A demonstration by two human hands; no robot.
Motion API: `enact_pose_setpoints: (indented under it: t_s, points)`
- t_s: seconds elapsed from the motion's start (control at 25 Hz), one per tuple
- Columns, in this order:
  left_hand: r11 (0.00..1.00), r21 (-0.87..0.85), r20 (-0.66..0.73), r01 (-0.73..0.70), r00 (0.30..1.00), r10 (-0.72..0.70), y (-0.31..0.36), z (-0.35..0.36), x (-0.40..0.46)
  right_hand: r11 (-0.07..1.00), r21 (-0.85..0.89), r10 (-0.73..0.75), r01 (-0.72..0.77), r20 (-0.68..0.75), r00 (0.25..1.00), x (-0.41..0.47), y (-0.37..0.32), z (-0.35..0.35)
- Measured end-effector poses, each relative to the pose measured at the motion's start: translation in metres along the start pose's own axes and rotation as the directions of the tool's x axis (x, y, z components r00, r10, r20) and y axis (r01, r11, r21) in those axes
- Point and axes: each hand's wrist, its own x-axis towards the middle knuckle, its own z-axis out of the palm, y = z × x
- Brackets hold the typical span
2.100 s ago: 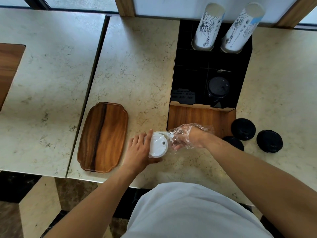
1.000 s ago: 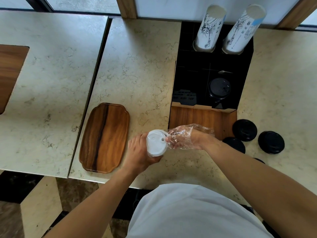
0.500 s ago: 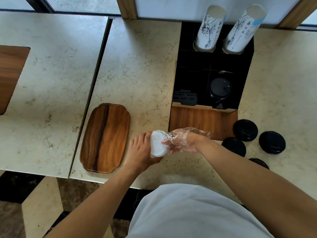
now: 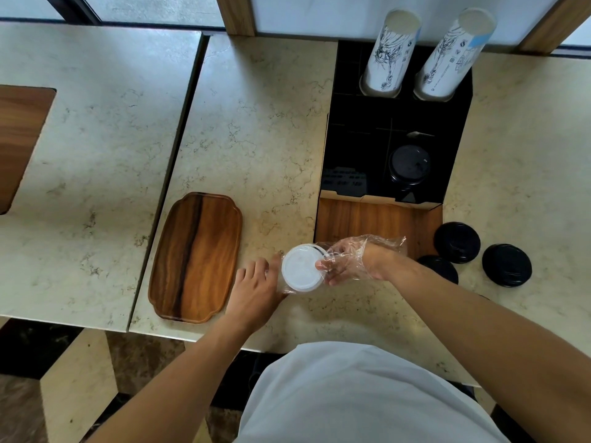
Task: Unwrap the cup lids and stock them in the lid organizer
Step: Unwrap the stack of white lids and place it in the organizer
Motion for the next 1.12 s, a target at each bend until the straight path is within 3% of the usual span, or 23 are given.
enact_pose_setpoints:
  t_s: [0.24,0.6,0.84,1.0,1.12]
  points:
    - [0.995,0.09,0.001,-0.043,0.999,0.043,0.001,0.0,-0.011,0.925,-0.376,-0.064,0.061,0.004,0.998,-0.001,-0.007,0.007]
    - [0.997,0.072,0.034,-0.008,0.999,0.005,-0.006,-0.002,-0.025,0.729,-0.676,-0.12,0.108,0.03,0.992,-0.015,-0.007,0.002]
    - [0.998,0.066,0.073,0.001,0.997,-0.005,0.0,-0.007,-0.026,0.793,-0.597,-0.137,0.123,0.022,0.99,-0.02,-0.003,-0.007]
    - [0.998,0.049,0.114,0.03,0.993,-0.035,0.004,-0.007,-0.026,0.721,-0.684,-0.178,0.111,-0.028,0.984,-0.02,-0.007,-0.002]
    - [0.997,0.06,0.145,0.044,0.988,-0.053,0.007,-0.005,-0.026,0.696,-0.705,-0.156,0.134,0.033,0.987,-0.028,-0.007,-0.002]
